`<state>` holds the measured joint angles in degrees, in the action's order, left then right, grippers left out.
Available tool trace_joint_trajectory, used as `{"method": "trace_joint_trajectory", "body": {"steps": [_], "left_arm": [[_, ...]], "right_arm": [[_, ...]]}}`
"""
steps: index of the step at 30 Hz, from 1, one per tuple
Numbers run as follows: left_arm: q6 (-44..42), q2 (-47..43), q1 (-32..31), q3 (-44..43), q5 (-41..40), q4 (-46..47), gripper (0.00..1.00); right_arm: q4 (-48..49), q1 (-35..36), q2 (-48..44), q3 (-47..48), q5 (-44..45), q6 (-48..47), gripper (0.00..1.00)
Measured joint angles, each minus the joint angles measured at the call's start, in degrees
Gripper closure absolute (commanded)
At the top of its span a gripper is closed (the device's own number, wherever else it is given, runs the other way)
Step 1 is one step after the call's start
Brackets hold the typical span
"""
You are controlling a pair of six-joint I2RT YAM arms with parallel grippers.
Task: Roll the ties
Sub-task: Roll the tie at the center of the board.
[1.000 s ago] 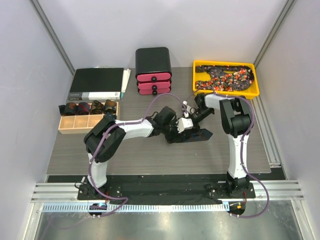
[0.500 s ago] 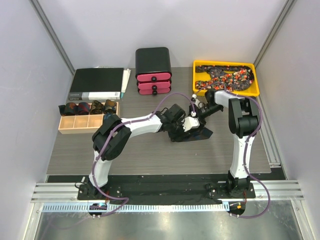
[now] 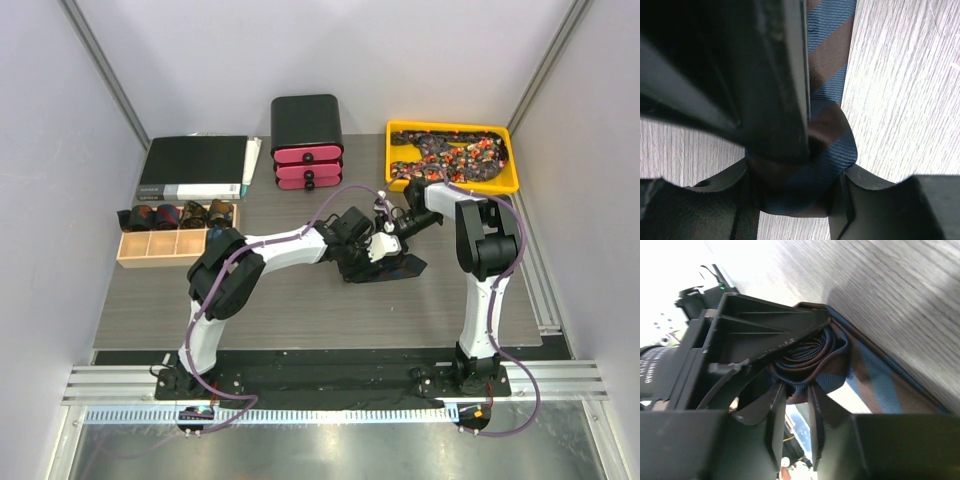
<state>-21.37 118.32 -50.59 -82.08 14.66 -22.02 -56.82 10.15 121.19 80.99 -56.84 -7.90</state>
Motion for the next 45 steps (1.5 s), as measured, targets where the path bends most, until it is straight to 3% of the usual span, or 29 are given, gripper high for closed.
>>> {"method": "trace_joint_trajectory", "body": {"steps": [6, 9, 14, 22, 30, 37, 39, 41, 45], "left_arm": [[0.3, -0.8, 0.4, 1.3, 0.4, 1.6, 0.59], [1.0, -1.6, 0.9, 2.8, 1.4, 3.4, 0.50], [3.3, -4.9, 2.4, 9.9, 5.2, 11.3, 0.41], [7.4, -7.7, 3.9, 18.2, 10.2, 24.0, 0.37], [12.3, -7.5, 4.3, 19.6, 13.7, 32.9, 0.37], [13.5, -5.2, 4.3, 19.6, 15.5, 36.3, 0.45], [13.0, -5.1, 4.3, 19.6, 15.6, 36.2, 0.55], [12.1, -5.1, 4.2, 19.6, 15.3, 35.5, 0.72], [10.1, -5.1, 3.7, 17.9, 13.4, 31.6, 0.85]], "right_arm": [[0.0, 0.0, 0.0, 0.0, 1.4, -0.6, 0.92], [0.0, 0.0, 0.0, 0.0, 1.6, -0.7, 0.98], [0.2, 0.1, 0.1, -0.3, 3.3, -1.4, 0.99], [0.3, -0.3, 1.3, -0.3, 4.6, -1.7, 0.99], [1.0, -0.6, 3.5, -0.3, 8.7, -2.3, 0.99], [1.1, -0.7, 3.7, -0.4, 8.8, -2.2, 0.99], [1.2, -0.7, 3.7, -0.4, 8.8, -2.0, 0.97], [1.2, -0.7, 3.7, -0.4, 8.8, -1.8, 0.91], [1.1, -0.7, 3.7, -0.2, 8.5, -1.5, 0.69]]}}
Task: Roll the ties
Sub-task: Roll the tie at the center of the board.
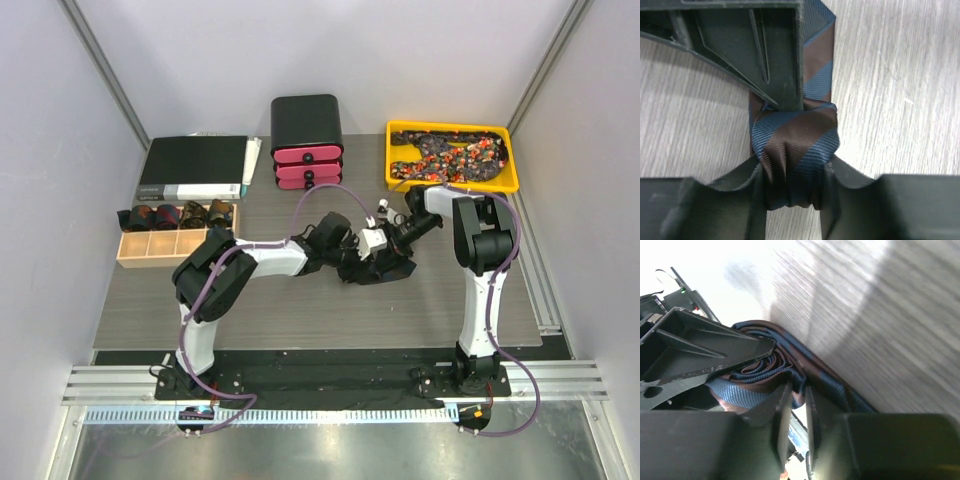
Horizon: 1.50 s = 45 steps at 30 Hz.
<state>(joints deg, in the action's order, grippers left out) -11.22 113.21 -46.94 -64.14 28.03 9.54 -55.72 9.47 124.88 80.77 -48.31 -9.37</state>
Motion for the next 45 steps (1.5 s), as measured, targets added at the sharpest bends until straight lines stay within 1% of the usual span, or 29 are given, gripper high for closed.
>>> {"method": "trace_joint_trajectory", "body": {"steps": [2, 4, 7, 16, 22, 29, 37, 40, 43, 44, 45], "left_arm": [[-1.2, 0.1, -0.5, -1.8, -1.5, -3.4, 0.86], [-2.6, 0.2, -1.0, -3.5, -3.0, -6.6, 0.86], [-4.3, 0.5, -1.7, -6.0, -6.0, -11.5, 0.84], [-4.5, 3.3, -2.6, -13.3, -9.5, -21.5, 0.78], [-4.5, 4.6, -2.6, -16.1, -9.7, -25.1, 0.78], [-4.5, 4.9, -2.6, -16.7, -9.7, -25.9, 0.77], [-4.7, 5.0, -2.6, -17.0, -9.7, -26.3, 0.73], [-4.7, 5.2, -2.6, -17.3, -9.7, -26.6, 0.73], [-4.7, 5.2, -2.6, -17.5, -9.7, -26.8, 0.71], [-4.7, 5.2, -2.6, -17.5, -9.6, -26.8, 0.70], [-4.7, 5.2, -2.6, -17.5, -9.6, -26.8, 0.68]], "right_arm": [[-0.6, -0.5, 0.0, 0.2, -0.5, 0.2, 0.61], [-1.3, -1.2, -0.1, 0.3, -0.8, 0.3, 0.54], [-2.2, -2.3, -1.0, 0.4, -1.3, 0.2, 0.49], [-1.8, -3.1, -3.6, 0.4, -4.4, 0.2, 0.48], [-1.3, -3.1, -3.6, 0.2, -5.0, -0.4, 0.49], [-2.4, -4.7, -4.3, 0.5, -6.1, -0.9, 0.48], [-4.0, -4.8, -5.3, 1.6, -9.0, -1.1, 0.48], [-4.3, -3.7, -5.3, 1.6, -9.2, -1.4, 0.53], [-4.1, -2.2, -5.3, 1.1, -9.2, -1.7, 0.65], [-4.0, -1.7, -5.3, 0.8, -9.1, -1.8, 0.75], [-3.5, -1.4, -5.3, 0.5, -8.7, -1.9, 0.80]]}}
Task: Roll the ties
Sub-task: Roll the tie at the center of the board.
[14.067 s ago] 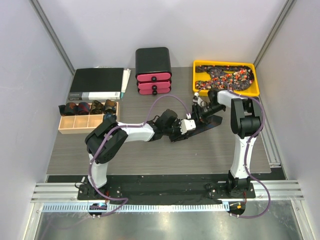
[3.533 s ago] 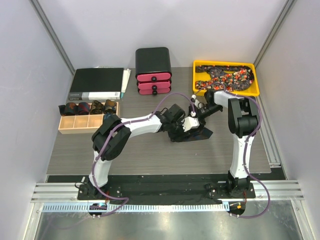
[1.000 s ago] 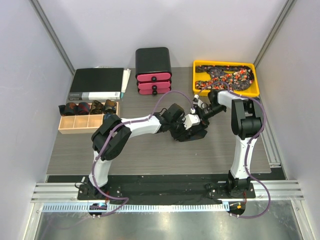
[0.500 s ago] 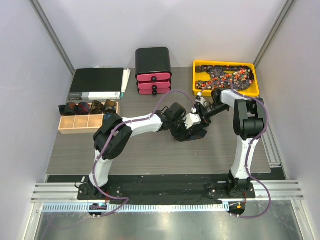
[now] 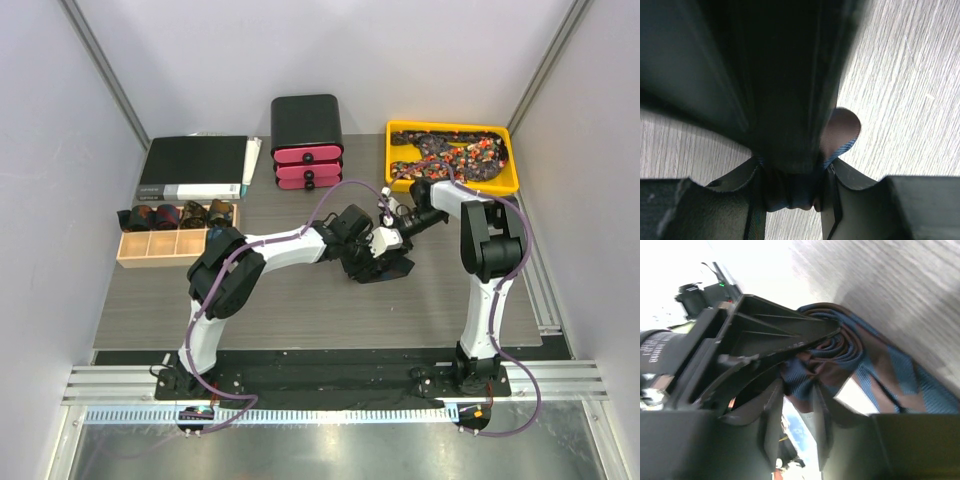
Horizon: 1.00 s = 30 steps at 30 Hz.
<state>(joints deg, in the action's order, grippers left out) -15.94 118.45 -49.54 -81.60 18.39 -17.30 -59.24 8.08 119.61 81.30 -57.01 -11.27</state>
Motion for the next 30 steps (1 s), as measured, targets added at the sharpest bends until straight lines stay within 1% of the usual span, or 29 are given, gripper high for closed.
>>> {"method": "trace_joint_trajectory", "body": {"steps": [2, 8, 11, 14, 20, 30], "left_arm": [[0.0, 0.0, 0.0, 0.0, 0.0, 0.0, 0.65], [0.3, -0.7, 0.5, 1.7, 1.2, 2.3, 0.52], [0.6, -2.1, 1.4, 5.1, 3.4, 6.3, 0.44], [1.2, -4.0, 2.4, 9.0, 5.5, 10.1, 0.41], [3.5, -5.4, 4.2, 13.6, 8.9, 16.6, 0.39], [6.8, -5.4, 4.7, 14.5, 12.5, 22.4, 0.36]], "right_arm": [[0.7, 0.4, 0.0, -0.3, 1.1, -0.2, 0.89], [1.4, 0.4, 0.2, -0.6, 1.9, 0.6, 0.96], [1.6, 0.6, 0.7, -0.7, 1.8, 0.9, 0.98], [2.1, 0.8, 1.0, -1.1, 1.8, 0.9, 0.99], [2.4, 0.7, 1.7, -1.6, 1.8, 1.6, 0.99], [2.3, -0.7, 2.7, -2.3, 3.1, 2.7, 0.99]]}}
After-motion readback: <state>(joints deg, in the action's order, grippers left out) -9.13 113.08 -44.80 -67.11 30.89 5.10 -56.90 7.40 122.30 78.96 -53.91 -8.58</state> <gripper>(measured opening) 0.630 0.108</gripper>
